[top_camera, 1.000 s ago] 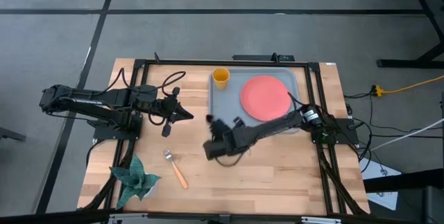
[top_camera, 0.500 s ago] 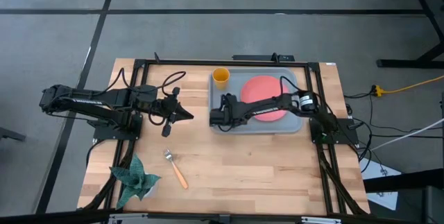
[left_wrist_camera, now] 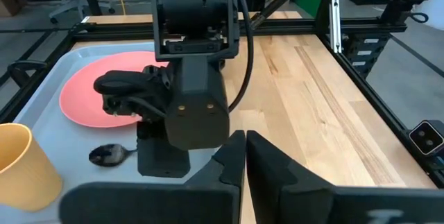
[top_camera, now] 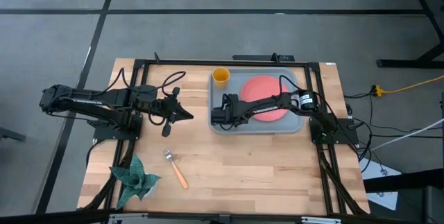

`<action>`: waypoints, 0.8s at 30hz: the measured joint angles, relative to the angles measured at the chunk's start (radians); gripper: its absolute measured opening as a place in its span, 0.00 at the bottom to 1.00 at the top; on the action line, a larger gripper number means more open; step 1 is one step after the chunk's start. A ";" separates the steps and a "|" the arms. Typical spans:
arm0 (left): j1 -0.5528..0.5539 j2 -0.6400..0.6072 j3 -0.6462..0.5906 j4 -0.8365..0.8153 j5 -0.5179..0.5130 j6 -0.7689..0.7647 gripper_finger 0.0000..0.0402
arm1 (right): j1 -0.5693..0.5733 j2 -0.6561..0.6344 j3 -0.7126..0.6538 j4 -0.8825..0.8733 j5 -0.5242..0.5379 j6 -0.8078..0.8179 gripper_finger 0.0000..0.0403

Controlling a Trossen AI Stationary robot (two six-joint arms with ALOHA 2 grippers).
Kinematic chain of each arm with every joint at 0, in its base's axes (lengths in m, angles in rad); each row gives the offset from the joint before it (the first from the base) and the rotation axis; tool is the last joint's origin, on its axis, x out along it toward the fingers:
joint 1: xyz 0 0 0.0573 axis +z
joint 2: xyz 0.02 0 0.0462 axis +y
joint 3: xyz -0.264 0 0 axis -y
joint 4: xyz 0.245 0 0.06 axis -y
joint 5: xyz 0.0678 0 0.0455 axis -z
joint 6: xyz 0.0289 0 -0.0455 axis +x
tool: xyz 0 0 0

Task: Pick and place plate/cup/fork/spoon on tray
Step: Put the black spoon on the gray tray to the left of the pink plate, then put the orange fork on the gray tray to the left of the black spoon

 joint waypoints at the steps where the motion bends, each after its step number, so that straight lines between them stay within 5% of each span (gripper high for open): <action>1: 0.000 0.000 0.000 0.000 0.000 0.000 0.01 | 0.000 0.000 0.000 -0.001 0.001 0.000 0.11; 12: 0.000 0.000 0.000 0.000 0.000 0.001 0.03 | 0.010 0.000 0.024 -0.003 0.002 -0.028 0.12; 24: 0.000 0.000 0.000 0.000 0.000 0.001 0.05 | 0.236 -0.004 0.252 0.015 -0.115 -0.584 0.12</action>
